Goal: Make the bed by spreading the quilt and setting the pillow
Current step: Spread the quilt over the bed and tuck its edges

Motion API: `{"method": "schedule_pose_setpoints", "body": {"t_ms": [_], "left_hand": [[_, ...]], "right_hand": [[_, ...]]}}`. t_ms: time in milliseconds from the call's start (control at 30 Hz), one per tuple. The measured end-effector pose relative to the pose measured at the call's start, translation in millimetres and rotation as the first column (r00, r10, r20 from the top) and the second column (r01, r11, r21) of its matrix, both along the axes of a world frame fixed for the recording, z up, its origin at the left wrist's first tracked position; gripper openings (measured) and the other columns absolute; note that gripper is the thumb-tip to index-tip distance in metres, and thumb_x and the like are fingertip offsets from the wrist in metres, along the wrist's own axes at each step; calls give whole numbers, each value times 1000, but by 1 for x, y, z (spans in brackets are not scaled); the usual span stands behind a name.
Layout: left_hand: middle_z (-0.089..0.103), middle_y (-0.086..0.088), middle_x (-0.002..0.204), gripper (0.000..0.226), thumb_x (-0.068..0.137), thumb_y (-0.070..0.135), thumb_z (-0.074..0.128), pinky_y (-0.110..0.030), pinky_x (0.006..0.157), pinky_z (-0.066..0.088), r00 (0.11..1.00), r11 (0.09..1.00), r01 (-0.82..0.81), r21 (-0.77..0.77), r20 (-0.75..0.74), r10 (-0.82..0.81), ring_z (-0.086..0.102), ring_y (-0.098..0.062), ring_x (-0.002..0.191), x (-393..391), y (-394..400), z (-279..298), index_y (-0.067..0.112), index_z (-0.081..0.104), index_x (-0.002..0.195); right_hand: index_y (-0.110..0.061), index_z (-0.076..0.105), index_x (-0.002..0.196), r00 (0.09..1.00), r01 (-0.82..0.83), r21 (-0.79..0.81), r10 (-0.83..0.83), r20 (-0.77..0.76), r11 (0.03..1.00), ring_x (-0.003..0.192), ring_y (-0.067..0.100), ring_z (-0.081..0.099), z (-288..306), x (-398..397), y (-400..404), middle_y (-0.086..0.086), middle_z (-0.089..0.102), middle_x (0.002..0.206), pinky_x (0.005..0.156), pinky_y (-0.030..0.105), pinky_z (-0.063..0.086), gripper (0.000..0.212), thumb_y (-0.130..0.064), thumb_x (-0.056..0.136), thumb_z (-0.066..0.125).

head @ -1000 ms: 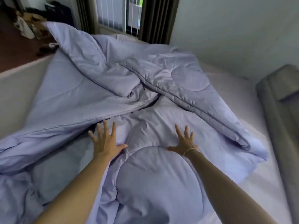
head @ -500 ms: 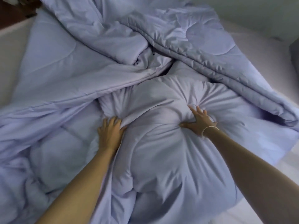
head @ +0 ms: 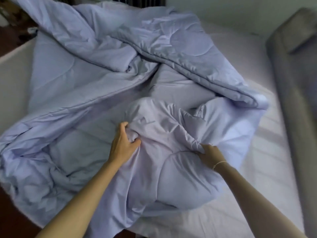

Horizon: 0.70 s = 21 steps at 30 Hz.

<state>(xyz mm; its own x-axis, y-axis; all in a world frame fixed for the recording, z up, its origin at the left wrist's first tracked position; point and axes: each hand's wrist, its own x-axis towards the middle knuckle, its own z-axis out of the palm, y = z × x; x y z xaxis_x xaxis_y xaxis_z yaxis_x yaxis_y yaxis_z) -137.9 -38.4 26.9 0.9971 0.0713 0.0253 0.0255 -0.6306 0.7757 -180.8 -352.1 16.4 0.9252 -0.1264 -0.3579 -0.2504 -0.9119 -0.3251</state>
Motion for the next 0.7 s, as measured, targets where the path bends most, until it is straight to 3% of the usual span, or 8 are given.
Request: {"method": "schedule_pose_setpoints", "body": {"t_ms": [167, 267, 300, 333, 400, 467, 567, 700], "left_hand": [[28, -8, 155, 112, 72, 22, 77, -22, 97, 35, 926, 926, 378, -6, -8, -378, 42, -29, 132, -69, -96, 23, 26, -3, 150], [16, -2, 159, 117, 70, 49, 75, -31, 110, 32, 814, 819, 570, -64, -91, -574, 28, -21, 141, -102, -160, 11, 35, -10, 148], [17, -2, 158, 116, 67, 63, 69, -35, 112, 31, 775, 788, 614, -56, -146, -615, 28, -21, 141, -112, -180, 4, 35, -7, 149], [19, -4, 158, 116, 63, 79, 58, -37, 113, 30, 741, 756, 654, -10, -192, -643, 29, -23, 140, -122, -199, -7, 32, -1, 151], [25, -7, 155, 120, 54, 99, 25, -43, 114, 25, 716, 710, 690, 140, -275, -641, 29, -29, 139, -139, -230, -31, 28, 16, 150], [36, -8, 149, 116, 54, 100, 8, -50, 112, 25, 749, 691, 662, 289, -286, -598, 28, -32, 138, -151, -255, -52, 28, 43, 139], [34, -17, 148, 80, 70, 86, 38, -63, 105, 30, 835, 747, 540, 388, -132, -535, 20, -43, 139, -155, -280, -66, 28, 56, 123], [-4, -28, 155, 112, 68, 61, 71, -62, 105, 25, 895, 778, 444, 445, -182, -407, 6, -46, 142, -150, -295, -79, 23, 7, 152]], "right_hand": [[-15, 68, 92, 958, 287, 4, -287, -23, 958, 88, 32, 66, 15, -146, -96, 15, 72, 92, 72, 36, 46, 15, -26, 86, 61], [-18, 66, 85, 904, 425, 14, -424, -51, 905, 75, 20, 64, 21, -226, -152, 4, 70, 74, 67, 38, 44, 17, -31, 78, 74], [-25, 64, 78, 894, 447, 40, -445, -53, 893, 88, 4, 37, 20, -248, -165, -2, 64, 68, 66, 38, 44, 14, -30, 76, 77], [-32, 63, 73, 888, 459, 60, -456, -57, 886, 66, 32, 40, 19, -267, -175, -5, 61, 66, 68, 37, 43, 15, -26, 76, 76], [-41, 68, 89, 887, 460, 78, -454, -82, 884, 86, 24, 63, 12, -293, -187, -4, 72, 88, 80, 33, 46, 22, -21, 81, 70], [-25, 67, 112, 876, 482, 91, -479, -50, 872, 103, 23, 63, 6, -308, -196, 0, 70, 113, 91, 30, 45, 31, -15, 83, 64], [-23, 62, 118, 857, 495, 151, -510, 80, 856, 118, 21, 57, 2, -316, -205, 0, 61, 129, 100, 28, 41, 39, -15, 80, 64], [-20, 53, 127, 823, 468, 244, -519, 229, 849, 120, 17, 52, 1, -310, -211, -1, 57, 131, 101, 24, 38, 47, -26, 83, 64]]}}
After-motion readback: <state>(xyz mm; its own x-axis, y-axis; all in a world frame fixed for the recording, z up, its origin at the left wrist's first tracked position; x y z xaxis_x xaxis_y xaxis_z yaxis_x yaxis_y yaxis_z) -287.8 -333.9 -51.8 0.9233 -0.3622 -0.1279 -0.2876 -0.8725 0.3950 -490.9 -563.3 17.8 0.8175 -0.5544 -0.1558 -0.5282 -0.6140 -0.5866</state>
